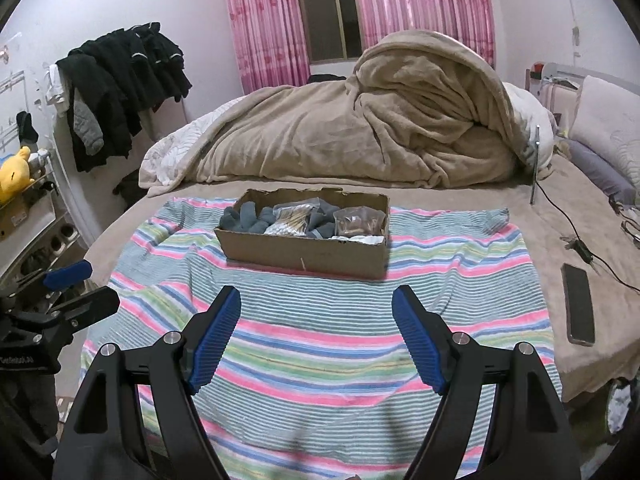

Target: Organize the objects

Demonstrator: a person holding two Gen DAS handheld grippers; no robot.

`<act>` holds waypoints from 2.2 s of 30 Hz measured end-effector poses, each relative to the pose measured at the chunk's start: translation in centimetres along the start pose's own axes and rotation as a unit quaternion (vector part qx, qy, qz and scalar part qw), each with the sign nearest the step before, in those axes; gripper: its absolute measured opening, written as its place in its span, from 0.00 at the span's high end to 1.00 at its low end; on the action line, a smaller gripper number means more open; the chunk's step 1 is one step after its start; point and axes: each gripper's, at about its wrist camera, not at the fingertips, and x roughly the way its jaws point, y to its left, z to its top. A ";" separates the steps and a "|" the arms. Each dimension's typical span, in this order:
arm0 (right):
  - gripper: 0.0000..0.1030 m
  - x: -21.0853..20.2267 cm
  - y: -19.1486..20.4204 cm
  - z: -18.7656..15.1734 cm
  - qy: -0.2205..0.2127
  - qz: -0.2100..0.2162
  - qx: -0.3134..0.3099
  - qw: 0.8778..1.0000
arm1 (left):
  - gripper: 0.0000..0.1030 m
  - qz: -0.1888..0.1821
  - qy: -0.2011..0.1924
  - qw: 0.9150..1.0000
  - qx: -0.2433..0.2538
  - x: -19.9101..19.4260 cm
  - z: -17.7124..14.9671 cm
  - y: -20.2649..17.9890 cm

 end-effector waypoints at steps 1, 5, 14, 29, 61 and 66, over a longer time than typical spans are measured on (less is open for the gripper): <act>0.22 -0.2 0.1 -0.1 -0.001 0.000 0.000 1.000 | 0.05 -0.001 -0.001 1.000 -0.001 -0.2 0.0 0.0; 0.21 -1.0 0.5 -0.1 -0.006 0.001 -0.004 1.000 | 0.05 0.001 -0.008 1.000 0.000 -0.9 -0.1 0.0; 0.21 -1.4 0.6 0.0 -0.007 -0.002 -0.004 1.000 | 0.05 -0.004 -0.007 1.000 -0.001 -0.7 0.2 0.5; 0.21 1.5 -1.0 0.1 0.013 -0.010 0.006 1.000 | 0.05 -0.011 0.007 1.000 0.008 2.4 0.9 0.7; 0.21 4.1 -1.5 0.7 0.034 -0.011 -0.005 0.999 | 0.04 -0.018 0.009 1.000 -0.015 3.9 1.3 1.6; 0.21 4.2 -1.6 0.8 0.034 -0.008 -0.005 0.999 | 0.04 -0.020 0.009 1.000 -0.013 4.1 1.5 1.9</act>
